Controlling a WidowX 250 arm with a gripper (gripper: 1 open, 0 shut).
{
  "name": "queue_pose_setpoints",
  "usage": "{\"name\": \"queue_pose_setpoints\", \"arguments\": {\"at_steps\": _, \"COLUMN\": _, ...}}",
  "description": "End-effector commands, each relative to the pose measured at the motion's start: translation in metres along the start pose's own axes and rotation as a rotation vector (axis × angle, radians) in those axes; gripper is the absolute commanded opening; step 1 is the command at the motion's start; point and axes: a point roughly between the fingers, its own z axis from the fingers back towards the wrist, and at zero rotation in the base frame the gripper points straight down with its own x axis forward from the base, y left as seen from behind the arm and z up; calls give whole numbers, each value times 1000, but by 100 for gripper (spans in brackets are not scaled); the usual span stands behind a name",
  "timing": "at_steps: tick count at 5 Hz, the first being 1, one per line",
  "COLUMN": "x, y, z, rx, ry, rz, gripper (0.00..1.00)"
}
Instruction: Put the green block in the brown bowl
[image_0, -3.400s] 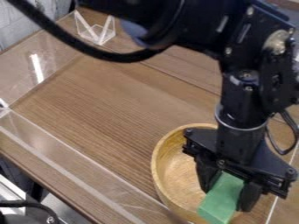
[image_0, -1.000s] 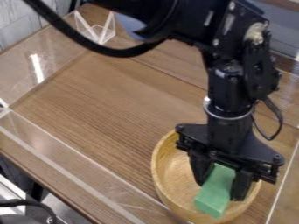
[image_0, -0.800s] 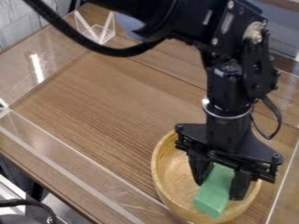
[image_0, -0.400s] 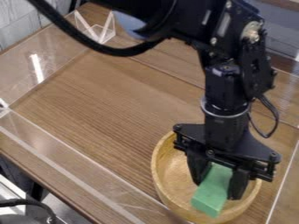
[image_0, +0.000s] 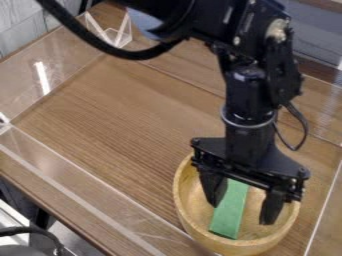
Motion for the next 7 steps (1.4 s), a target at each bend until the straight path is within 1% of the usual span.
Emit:
{"name": "queue_pose_setpoints", "arguments": {"at_steps": 1, "x": 12, "y": 0, "z": 9, "rx": -24, "ry": -42, "rz": 3, "gripper": 100}}
{"name": "queue_pose_setpoints", "arguments": {"at_steps": 4, "x": 20, "y": 12, "z": -1, "rx": -27, "ry": -37, "rz": 19, "gripper": 100}}
{"name": "queue_pose_setpoints", "arguments": {"at_steps": 7, "x": 24, "y": 21, "z": -15, "rx": -26, "ry": -28, "rz": 37, "gripper": 100}}
